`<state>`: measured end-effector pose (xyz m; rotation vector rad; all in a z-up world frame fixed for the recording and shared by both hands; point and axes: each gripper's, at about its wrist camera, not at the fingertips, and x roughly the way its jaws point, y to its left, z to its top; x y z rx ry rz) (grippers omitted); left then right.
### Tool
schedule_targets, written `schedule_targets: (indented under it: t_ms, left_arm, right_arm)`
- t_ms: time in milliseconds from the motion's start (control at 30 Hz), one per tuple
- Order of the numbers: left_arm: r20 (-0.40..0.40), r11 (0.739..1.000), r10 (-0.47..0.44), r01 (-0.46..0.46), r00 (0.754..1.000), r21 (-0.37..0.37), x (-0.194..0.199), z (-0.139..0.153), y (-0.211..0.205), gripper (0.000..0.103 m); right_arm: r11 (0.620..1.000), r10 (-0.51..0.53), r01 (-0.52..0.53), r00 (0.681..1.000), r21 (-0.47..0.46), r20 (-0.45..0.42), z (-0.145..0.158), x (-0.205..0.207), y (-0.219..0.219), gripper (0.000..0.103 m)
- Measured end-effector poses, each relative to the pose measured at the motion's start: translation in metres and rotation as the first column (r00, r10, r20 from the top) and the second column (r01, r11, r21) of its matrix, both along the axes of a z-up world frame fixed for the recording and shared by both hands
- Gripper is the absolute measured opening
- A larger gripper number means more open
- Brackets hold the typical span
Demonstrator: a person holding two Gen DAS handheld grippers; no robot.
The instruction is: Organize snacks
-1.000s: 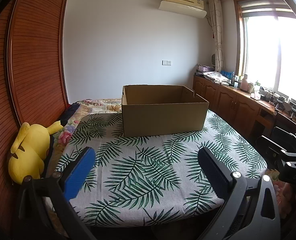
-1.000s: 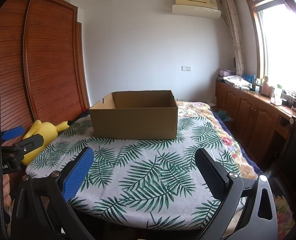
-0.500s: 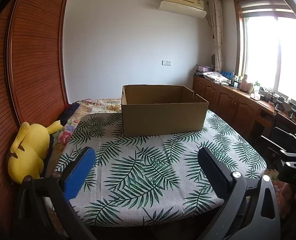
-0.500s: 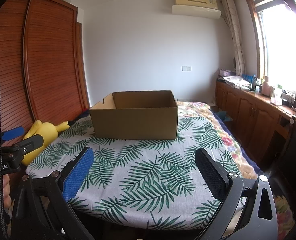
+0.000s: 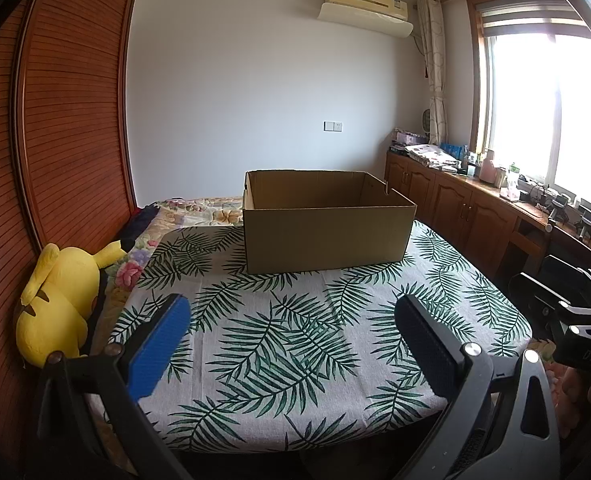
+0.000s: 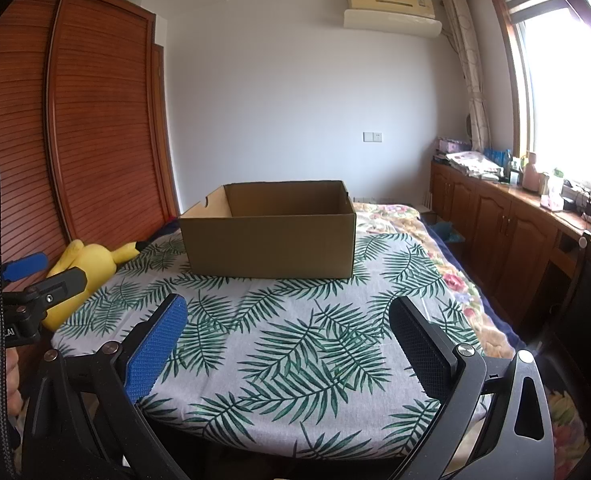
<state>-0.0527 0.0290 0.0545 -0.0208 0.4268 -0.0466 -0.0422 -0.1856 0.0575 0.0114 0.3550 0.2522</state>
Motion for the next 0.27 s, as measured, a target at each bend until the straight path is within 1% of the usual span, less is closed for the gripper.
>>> schedule_targets:
  t_ms: [267]
  left_arm:
    - [0.002, 1.0, 0.003, -0.003, 1.0, -0.002, -0.0009, 0.0004, -0.0004, 0.103]
  right_arm:
    - [1.0, 0.001, -0.001, 1.0, -0.001, 0.0, 0.0, -0.0001, 0.0001, 0.102]
